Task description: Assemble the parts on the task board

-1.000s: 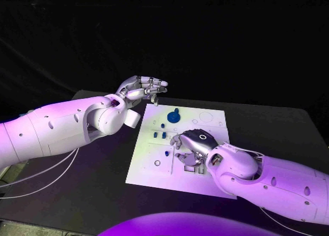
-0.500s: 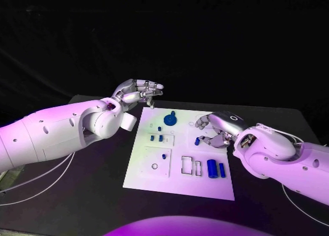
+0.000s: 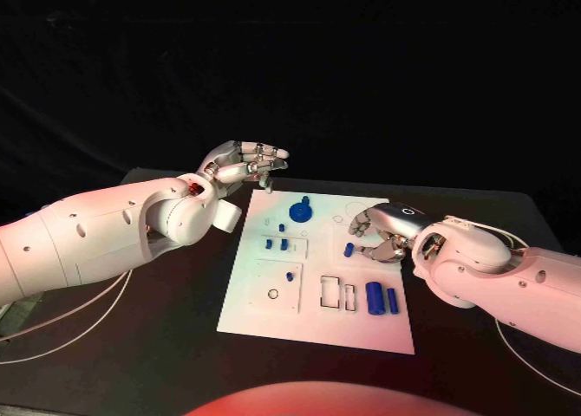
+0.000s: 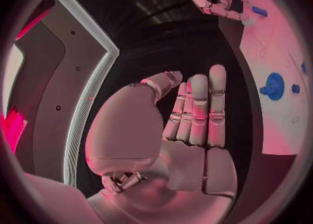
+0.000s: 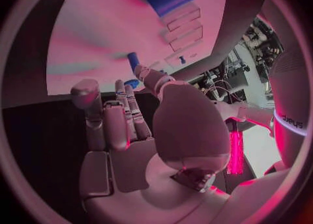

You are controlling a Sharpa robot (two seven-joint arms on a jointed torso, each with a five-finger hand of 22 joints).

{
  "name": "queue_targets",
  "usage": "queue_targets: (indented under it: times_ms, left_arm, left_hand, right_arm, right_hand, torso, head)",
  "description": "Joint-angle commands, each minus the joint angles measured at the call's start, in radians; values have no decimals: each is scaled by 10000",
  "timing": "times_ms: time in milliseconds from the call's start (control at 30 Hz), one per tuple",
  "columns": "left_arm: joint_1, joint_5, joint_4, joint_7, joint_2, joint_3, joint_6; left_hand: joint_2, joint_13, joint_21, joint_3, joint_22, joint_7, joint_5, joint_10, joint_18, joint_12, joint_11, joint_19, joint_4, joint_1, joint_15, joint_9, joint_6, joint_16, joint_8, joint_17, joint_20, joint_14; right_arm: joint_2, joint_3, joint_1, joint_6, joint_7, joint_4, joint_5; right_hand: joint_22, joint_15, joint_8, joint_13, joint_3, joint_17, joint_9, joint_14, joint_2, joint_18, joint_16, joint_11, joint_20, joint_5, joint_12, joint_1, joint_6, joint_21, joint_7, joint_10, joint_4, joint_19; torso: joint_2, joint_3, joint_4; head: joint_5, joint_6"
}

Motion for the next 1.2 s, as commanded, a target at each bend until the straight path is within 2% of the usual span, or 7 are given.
queue_targets:
  times_ms: [33, 100, 367, 600, 733, 967, 1200]
  left_arm:
    - [0, 53, 21, 68, 21, 8, 143]
    - [-1, 53, 17, 66, 20, 8, 140]
    - [0, 53, 23, 60, 9, 8, 140]
    - [1, 53, 32, 53, -2, 8, 138]
    - [1, 53, 33, 47, -8, 8, 139]
    - [1, 53, 25, 39, -10, 8, 142]
    - [1, 53, 18, 37, -5, 8, 146]
  left_hand:
    - [34, -10, -62, -36, -14, 14, 40, -44, 147, 41, -12, -22, -16, -78, -10, -14, -51, 51, 52, -16, 74, -71]
    - [34, -10, -62, -36, -14, 14, 40, -44, 147, 41, -12, -22, -16, -78, -10, -14, -51, 51, 52, -16, 74, -71]
    - [34, -10, -62, -36, -14, 14, 40, -44, 147, 41, -12, -22, -16, -78, -10, -14, -51, 51, 52, -16, 74, -71]
    - [34, -10, -62, -36, -14, 14, 40, -44, 147, 41, -12, -22, -16, -78, -10, -14, -51, 51, 52, -16, 74, -71]
    - [34, -10, -62, -36, -14, 14, 40, -44, 147, 41, -12, -22, -16, -78, -10, -14, -51, 51, 52, -16, 74, -71]
    - [47, -8, -63, -30, -15, 16, 43, -61, 148, 66, -12, -17, -29, -57, -10, -13, -64, 64, 74, -19, 75, -75]
    - [47, -8, -63, -30, -15, 16, 43, -61, 148, 66, -12, -17, -29, -57, -10, -13, -64, 64, 74, -19, 75, -75]
  right_arm:
    - [145, -20, -56, 440, 222, -103, 1]
    - [219, -30, -88, 434, 237, -147, 0]
    - [454, -53, -214, 369, 232, -323, -3]
    - [580, -69, -273, 354, 188, -491, -48]
    - [616, -76, -294, 287, 137, -601, -159]
    - [691, -81, -316, 41, 8, -767, -299]
    - [724, -85, -363, -430, -206, -792, -369]
  right_hand:
    - [80, 78, -5, -29, 28, 24, 14, 168, 32, 3, 61, -16, -7, 28, 116, 84, 124, 133, -18, 170, -48, 146]
    - [102, 69, -7, -42, 47, 38, 14, 173, 50, -2, 71, -25, -10, 29, 159, 83, 153, 163, -22, 234, -45, 171]
    - [336, 1, 71, -154, 305, 173, 56, 225, 182, -62, 164, -100, -47, -114, 382, 63, 549, 493, -59, 723, -18, 382]
    - [528, -100, 144, -184, 576, 206, 108, 246, 324, -108, 203, -226, -115, -265, 550, 93, 838, 752, -150, 1227, -18, 522]
    - [620, -160, 203, -181, 722, 223, 151, 256, 418, -131, 221, -291, -161, -407, 611, 145, 991, 866, -202, 1431, -54, 580]
    - [732, -235, 317, -143, 862, 252, 228, 267, 635, -157, 244, -369, -210, -523, 697, 170, 1190, 998, -264, 1662, -50, 642]
    - [890, -355, 587, -20, 933, 217, 407, 272, 907, -192, 244, -519, -304, -601, 868, 192, 1484, 1197, -413, 1985, -53, 744]
  torso:
    - [19, -16, 11]
    - [13, -9, 12]
    - [5, -19, -1]
    - [8, -3, -4]
    - [4, -6, -3]
    - [1, 2, -6]
    - [3, 2, -2]
  head:
    - [4, -12]
    - [11, -27]
    - [31, -64]
    - [40, -99]
    - [41, -119]
    - [31, -128]
    - [10, -138]
